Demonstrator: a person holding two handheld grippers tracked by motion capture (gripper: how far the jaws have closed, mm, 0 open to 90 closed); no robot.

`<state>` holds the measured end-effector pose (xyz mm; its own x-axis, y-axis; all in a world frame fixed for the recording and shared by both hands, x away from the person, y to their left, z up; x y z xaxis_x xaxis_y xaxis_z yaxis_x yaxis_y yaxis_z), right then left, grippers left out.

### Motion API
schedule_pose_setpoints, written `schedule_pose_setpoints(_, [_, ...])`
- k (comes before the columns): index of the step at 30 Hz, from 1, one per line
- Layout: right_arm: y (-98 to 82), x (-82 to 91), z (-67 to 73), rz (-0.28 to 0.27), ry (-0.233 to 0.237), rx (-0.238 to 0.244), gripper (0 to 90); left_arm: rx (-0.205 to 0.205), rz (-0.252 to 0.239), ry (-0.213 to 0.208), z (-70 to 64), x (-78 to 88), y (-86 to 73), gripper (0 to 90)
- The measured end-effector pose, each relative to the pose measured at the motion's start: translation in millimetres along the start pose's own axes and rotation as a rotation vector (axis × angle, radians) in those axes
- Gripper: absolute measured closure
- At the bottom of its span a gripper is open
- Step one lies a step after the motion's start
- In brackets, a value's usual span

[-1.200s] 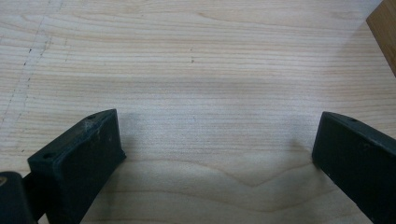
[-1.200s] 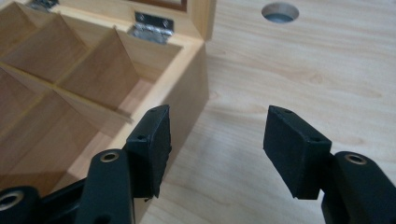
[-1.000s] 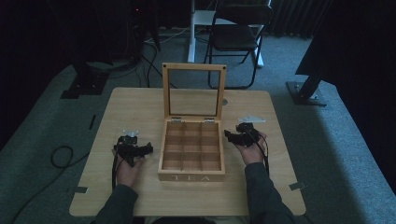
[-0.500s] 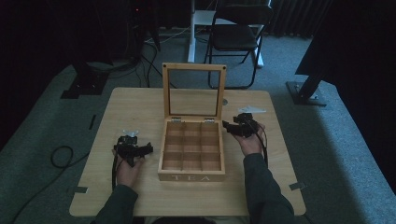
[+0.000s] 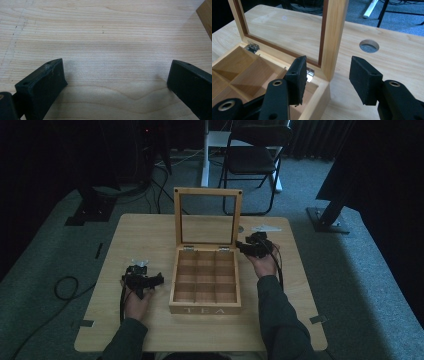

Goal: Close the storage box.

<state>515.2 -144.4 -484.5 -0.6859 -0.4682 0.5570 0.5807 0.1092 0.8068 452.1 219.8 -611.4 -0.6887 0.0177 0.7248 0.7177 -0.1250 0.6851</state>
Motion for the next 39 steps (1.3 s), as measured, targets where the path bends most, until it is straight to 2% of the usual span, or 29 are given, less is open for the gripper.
schedule_pose_setpoints(8, [13.8, -8.6, 0.9, -0.004, -0.005, 0.019, 44.6, -0.003, 0.002, 0.0, 0.2, 0.1, -0.2, 1.6])
schedule_pose_setpoints(16, [24.7, -16.4, 1.0, -0.011, 0.002, 0.013, 42.1, -0.002, 0.002, 0.0, 0.1, 0.2, -0.2, 1.7])
schedule_pose_setpoints(22, [30.8, -24.0, -1.3, 0.0, -0.011, 0.019, 41.8, -0.003, 0.002, 0.0, 0.2, 0.2, -0.2, 1.6])
schedule_pose_setpoints(39, [60.9, -35.6, 2.9, -0.044, 0.014, 0.04, 42.6, -0.002, 0.002, 0.0, 0.1, 0.2, -0.2, 1.6])
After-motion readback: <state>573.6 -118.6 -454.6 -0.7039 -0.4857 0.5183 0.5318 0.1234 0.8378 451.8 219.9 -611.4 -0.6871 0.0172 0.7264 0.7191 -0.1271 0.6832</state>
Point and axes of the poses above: each handheld gripper's, and its own axes: x roughly backward along the jaws, y roughly out of its top, z roughly to its left, the point moved 9 cm from there along -x, roughly forward along the jaws, and after that the axes turned 5 degrees about -x, right-handed, at the moved point
